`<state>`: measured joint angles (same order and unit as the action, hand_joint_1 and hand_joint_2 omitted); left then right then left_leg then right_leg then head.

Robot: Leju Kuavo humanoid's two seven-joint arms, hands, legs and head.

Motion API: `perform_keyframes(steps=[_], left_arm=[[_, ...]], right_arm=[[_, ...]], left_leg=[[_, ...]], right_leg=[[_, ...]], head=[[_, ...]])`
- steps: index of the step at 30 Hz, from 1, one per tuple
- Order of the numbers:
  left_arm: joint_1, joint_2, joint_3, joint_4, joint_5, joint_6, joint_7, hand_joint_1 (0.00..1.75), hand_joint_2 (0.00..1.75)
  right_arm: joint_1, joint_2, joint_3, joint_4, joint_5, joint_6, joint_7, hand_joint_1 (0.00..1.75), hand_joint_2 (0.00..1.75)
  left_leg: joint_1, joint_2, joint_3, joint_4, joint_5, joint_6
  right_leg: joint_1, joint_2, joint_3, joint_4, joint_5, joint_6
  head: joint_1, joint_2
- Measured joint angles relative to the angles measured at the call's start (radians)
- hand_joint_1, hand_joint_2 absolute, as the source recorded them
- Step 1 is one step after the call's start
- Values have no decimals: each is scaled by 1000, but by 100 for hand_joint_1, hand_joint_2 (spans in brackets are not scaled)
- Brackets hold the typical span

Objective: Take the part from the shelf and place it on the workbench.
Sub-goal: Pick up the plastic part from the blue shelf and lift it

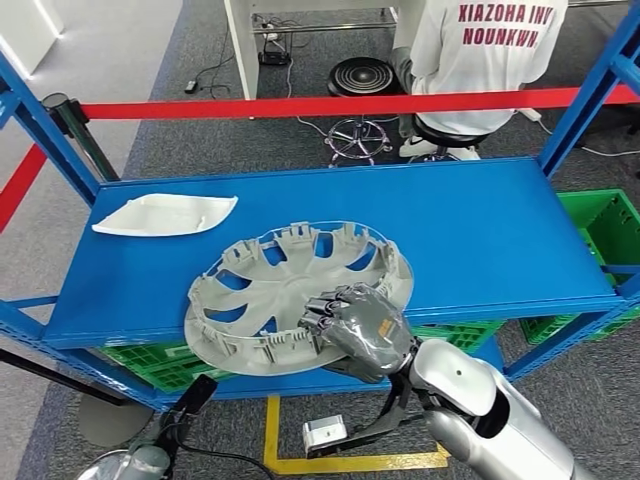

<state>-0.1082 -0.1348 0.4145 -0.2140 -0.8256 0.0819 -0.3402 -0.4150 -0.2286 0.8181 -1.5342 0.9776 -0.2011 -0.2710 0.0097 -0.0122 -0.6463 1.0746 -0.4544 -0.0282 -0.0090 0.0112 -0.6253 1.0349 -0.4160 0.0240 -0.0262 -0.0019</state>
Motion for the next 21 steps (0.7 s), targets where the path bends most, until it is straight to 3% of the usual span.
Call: perform_keyframes(steps=[2, 4, 5, 6, 8, 9, 11, 14, 16, 18, 19, 20, 21], left_arm=[[2, 0, 0, 0, 3, 1, -2, 0, 0], [6, 0, 1, 0, 7, 5, -4, 0, 0], [8, 0, 2, 0, 9, 9, -5, 0, 0], [9, 1, 3, 0, 11, 12, -8, 0, 0], [10, 3, 9, 0, 16, 18, -13, 0, 0], [10, 4, 12, 0, 19, 19, -16, 0, 0], [14, 3, 18, 0, 25, 22, -21, 0, 0], [22, 4, 23, 0, 28, 25, -24, 0, 0], [22, 5, 27, 0, 28, 27, -25, 0, 0], [24, 4, 30, 0, 29, 28, -25, 0, 0], [25, 4, 32, 0, 29, 29, -25, 0, 0], [26, 4, 34, 0, 30, 30, -26, 0, 0], [26, 4, 37, 0, 32, 31, -26, 0, 0]], right_arm=[[2, -1, 2, -6, 28, -13, 17, 175, 175], [6, -4, 7, -12, 71, -30, 43, 175, 175], [9, -6, 9, -16, 96, -41, 59, 175, 175], [12, -8, 12, -22, 123, -53, 75, 175, 175], [20, -12, 15, -37, 182, -82, 111, 175, 175], [24, -14, 16, -44, 209, -98, 129, 175, 175], [34, -16, 17, -58, 256, -128, 157, 175, 175], [46, -19, 17, -74, 280, -150, 173, 175, 175], [51, -21, 17, -81, 283, -151, 175, 175, 175], [58, -22, 18, -82, 292, -153, 179, 175, 175], [64, -23, 19, -83, 303, -159, 184, 175, 175], [71, -23, 19, -83, 318, -168, 192, 175, 175], [78, -23, 20, -85, 339, -181, 203, 175, 175]], left_leg=[[0, 1, -56, 122, -60, -6], [1, 1, -99, 211, -83, -8], [1, 1, -98, 208, -68, -7], [2, 1, -80, 170, -39, -7], [3, 2, -19, 46, 20, -6], [3, 2, 4, -4, 35, -3], [2, 0, 22, -45, 35, 5], [4, -1, 23, -50, 36, 26], [6, 0, 25, -51, 36, 37], [5, 0, 25, -51, 36, 41], [5, 0, 25, -51, 35, 42], [4, -1, 25, -51, 35, 42], [5, -1, 26, -51, 34, 42]], right_leg=[[-1, -2, 1, 0, 0, -6], [0, -2, 1, 0, -1, -8], [0, -2, 1, 0, -1, -8], [-1, -2, 2, 0, -1, -7], [1, -1, 1, 3, -3, -2], [3, 0, -1, 5, -3, 3], [7, 1, -5, 5, -2, 14], [4, 0, -12, 16, -13, 29], [3, -3, -52, 98, -60, 37], [3, -3, -117, 232, -118, 41], [3, -3, -139, 275, -128, 41], [3, -3, -143, 282, -119, 41], [3, -3, -127, 248, -94, 39]], head=[[-2, 0], [-2, 0], [-2, 0], [-2, 0], [-3, 0], [-3, 0], [-3, 0], [-1, 0], [4, 0], [7, 0], [7, 0], [7, 0], [7, 0]])
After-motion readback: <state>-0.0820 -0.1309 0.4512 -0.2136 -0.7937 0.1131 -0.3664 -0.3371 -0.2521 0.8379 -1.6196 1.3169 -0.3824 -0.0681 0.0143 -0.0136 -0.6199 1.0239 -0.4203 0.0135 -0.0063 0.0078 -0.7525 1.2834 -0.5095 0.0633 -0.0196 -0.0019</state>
